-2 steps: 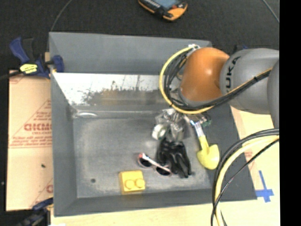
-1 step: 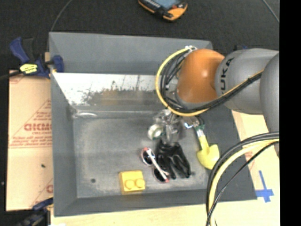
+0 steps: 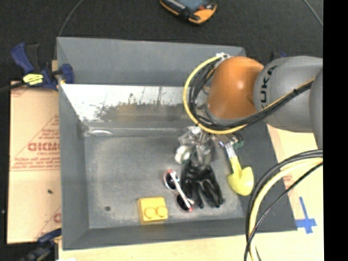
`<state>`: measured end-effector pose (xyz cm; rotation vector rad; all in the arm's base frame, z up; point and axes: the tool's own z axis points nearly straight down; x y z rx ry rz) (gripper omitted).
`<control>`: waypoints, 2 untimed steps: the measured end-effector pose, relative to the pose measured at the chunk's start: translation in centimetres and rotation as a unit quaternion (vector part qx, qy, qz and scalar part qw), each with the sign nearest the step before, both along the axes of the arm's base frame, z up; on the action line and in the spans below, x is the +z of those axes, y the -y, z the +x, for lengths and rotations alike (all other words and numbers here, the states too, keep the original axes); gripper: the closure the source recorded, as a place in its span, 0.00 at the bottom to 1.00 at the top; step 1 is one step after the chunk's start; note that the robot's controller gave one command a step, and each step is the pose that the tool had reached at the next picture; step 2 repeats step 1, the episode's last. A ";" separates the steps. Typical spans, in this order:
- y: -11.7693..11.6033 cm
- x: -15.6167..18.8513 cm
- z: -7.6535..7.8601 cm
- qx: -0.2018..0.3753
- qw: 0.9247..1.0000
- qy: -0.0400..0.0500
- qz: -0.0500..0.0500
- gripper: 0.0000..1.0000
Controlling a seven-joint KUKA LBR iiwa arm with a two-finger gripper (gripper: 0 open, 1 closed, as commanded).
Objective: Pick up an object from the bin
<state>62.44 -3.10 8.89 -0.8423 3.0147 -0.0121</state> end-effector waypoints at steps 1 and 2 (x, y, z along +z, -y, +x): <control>-0.6 11.7 -0.8 -0.035 0.999 0.000 0.002 1.00; -0.6 11.7 -0.8 -0.035 0.999 0.000 0.002 1.00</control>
Offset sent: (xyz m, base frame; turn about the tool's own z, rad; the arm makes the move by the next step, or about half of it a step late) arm -0.0182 -0.0107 0.1802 -0.0441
